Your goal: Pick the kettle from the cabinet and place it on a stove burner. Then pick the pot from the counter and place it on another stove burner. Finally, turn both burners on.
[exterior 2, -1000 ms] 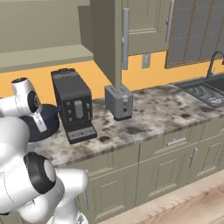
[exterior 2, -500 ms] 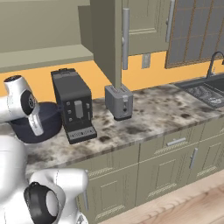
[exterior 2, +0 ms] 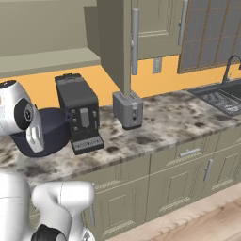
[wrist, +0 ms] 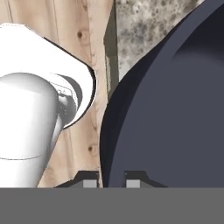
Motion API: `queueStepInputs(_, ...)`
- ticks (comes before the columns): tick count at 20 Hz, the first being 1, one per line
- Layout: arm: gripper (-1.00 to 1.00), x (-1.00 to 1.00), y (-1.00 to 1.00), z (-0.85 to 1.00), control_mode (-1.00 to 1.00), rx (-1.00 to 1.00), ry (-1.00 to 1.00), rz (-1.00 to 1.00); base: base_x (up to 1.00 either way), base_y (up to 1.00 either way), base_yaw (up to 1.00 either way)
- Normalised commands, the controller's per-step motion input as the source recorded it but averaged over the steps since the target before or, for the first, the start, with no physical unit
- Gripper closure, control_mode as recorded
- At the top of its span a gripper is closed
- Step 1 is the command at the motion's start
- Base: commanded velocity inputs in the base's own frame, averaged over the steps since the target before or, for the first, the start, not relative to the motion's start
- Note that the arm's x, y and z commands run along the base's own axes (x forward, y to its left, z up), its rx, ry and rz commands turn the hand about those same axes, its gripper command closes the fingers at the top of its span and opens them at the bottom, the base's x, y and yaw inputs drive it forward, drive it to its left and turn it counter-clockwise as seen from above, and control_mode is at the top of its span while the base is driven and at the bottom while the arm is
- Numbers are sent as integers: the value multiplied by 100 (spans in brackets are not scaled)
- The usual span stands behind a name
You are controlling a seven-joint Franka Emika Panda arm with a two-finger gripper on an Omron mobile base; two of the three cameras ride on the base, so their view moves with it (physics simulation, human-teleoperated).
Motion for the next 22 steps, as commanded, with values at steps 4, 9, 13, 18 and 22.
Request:
queueStepInputs(4,100,-50,-32,37,-100,1,-4,-8,0,0,0)
queueStepInputs(9,100,-51,-32,34,-100,0,-3,-8,0,0,0)
queueStepInputs(13,100,-52,-34,25,-100,1,-3,-8,0,0,0)
queueStepInputs(18,100,-51,-31,22,-100,1,-2,-8,0,0,0)
queueStepInputs(22,100,-54,-32,20,-100,2,-4,-7,0,0,0)
